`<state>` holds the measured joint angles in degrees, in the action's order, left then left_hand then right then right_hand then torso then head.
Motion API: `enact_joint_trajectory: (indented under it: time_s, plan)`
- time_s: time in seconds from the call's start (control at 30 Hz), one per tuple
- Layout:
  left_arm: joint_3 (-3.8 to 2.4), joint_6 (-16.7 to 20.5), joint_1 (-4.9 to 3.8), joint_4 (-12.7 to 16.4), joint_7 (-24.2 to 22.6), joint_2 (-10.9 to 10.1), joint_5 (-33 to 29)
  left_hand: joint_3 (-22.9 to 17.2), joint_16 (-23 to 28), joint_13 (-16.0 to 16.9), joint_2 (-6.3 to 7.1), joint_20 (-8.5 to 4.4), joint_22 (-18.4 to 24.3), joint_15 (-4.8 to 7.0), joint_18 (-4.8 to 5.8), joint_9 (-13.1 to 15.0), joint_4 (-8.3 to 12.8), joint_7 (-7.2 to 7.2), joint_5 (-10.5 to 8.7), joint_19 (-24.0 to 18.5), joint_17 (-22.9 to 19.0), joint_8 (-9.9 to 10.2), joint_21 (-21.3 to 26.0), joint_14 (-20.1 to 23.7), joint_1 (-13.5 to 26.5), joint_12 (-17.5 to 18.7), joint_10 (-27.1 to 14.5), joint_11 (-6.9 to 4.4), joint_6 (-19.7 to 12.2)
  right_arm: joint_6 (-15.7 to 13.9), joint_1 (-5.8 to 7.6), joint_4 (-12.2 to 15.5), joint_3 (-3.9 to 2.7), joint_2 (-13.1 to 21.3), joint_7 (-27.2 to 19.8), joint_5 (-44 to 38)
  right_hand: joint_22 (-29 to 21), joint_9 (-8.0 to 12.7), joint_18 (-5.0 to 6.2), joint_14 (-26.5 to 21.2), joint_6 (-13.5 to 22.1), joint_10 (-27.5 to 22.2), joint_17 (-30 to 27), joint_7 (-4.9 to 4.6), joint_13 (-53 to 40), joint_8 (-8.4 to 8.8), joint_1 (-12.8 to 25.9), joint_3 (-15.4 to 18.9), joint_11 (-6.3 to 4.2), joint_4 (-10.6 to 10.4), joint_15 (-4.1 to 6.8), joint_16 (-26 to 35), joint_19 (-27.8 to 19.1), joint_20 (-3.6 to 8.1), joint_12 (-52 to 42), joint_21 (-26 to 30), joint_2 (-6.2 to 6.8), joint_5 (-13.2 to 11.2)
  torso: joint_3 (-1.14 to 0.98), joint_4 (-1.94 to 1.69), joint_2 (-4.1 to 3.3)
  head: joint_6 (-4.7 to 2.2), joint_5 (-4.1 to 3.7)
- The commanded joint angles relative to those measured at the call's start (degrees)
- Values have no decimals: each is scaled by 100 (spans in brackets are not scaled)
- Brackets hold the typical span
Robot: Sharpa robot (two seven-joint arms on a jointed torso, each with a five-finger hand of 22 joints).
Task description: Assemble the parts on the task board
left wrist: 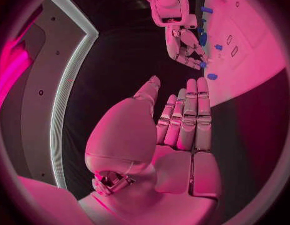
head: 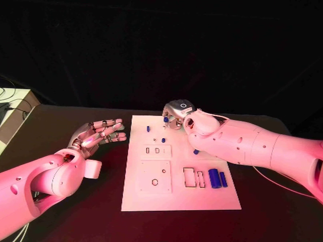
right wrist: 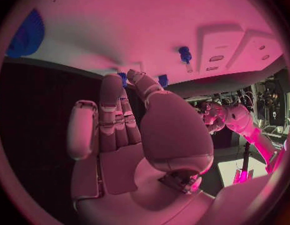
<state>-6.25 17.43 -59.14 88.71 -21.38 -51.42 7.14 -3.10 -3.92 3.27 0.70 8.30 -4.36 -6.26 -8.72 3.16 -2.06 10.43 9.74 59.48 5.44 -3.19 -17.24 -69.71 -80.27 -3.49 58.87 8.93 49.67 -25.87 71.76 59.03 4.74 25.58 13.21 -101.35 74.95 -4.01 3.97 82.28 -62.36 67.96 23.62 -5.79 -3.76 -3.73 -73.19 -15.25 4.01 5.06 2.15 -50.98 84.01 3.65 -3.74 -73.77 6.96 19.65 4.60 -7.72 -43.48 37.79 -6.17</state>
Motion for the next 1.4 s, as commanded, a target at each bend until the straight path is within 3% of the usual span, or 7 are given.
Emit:
enact_joint_trajectory:
  time_s: [0.03,0.67,0.97,1.1,1.23,1.33,1.4]
  plan:
    - [-5,-42,-2,10,-51,6,29,16,8,8,-21,19,4,2,74,5,20,9,-33,-36,-4,0,35,46,29,11,-17,13,-29,-19,-4,27,4,18,-49,-15,725,-1,57,-8,13,16,-6,-13,-2,14,-86,25,-8,-3,-13,12,482,-54,-3,9,-10,32,3,-4,3,1,3]
    - [-5,-45,-1,-11,-52,-3,29,16,8,8,-21,19,4,2,74,5,20,9,-33,-36,-4,0,35,46,29,11,-17,13,-29,-98,-5,155,5,191,-50,-9,734,-6,44,18,-218,178,-25,-52,-5,14,-116,9,-37,-7,8,21,484,-32,-2,-19,-48,29,2,3,-1,0,22]
    - [-5,-56,-1,-39,-62,1,29,23,10,8,-25,21,4,1,71,5,24,9,-34,-35,-1,-1,39,51,20,10,-17,14,-28,-616,-11,358,-6,367,-167,215,791,5,3,60,-39,419,-25,-36,-27,15,-126,5,-118,5,55,11,496,1,-41,-146,-23,26,3,6,4,-39,20]
    - [-5,-84,-1,-77,-88,-1,29,28,10,8,-16,23,4,1,73,6,28,5,-33,-38,-1,-2,41,52,18,10,-19,13,-28,-581,10,635,-90,627,-273,945,891,2,-58,60,-32,640,20,-114,-72,13,-139,168,-143,1,78,-44,504,48,-31,-342,43,-187,-7,25,9,-78,24]
    - [-5,-87,-1,-121,-110,-15,29,29,11,8,-13,24,5,0,73,6,34,1,-34,-40,-2,-2,42,57,12,10,-16,12,-28,-421,89,922,-138,966,-638,1746,887,11,-58,-1,131,695,34,-227,-205,11,-237,459,-127,14,61,-19,492,43,-115,-306,69,-429,-30,91,24,-132,23]
    - [-5,-89,-1,-140,-121,-25,29,29,11,8,-13,24,5,0,73,6,34,1,-34,-40,-2,-2,42,57,12,10,-16,12,-28,-367,134,1080,-151,1200,-1045,2320,711,5,24,-247,228,509,38,-227,-465,-1,-428,729,-113,64,21,17,415,6,-448,130,-5,-433,-53,137,31,-158,51]
    - [-5,-93,-1,-146,-125,-28,28,29,11,8,-13,24,5,0,73,6,34,1,-34,-40,-2,-2,42,57,12,10,-16,12,-28,-358,150,1131,-155,1328,-1304,2649,742,5,7,-262,267,355,30,-256,-573,5,-539,782,-106,116,23,-33,429,2,-617,103,-80,-350,-72,156,36,-169,64]
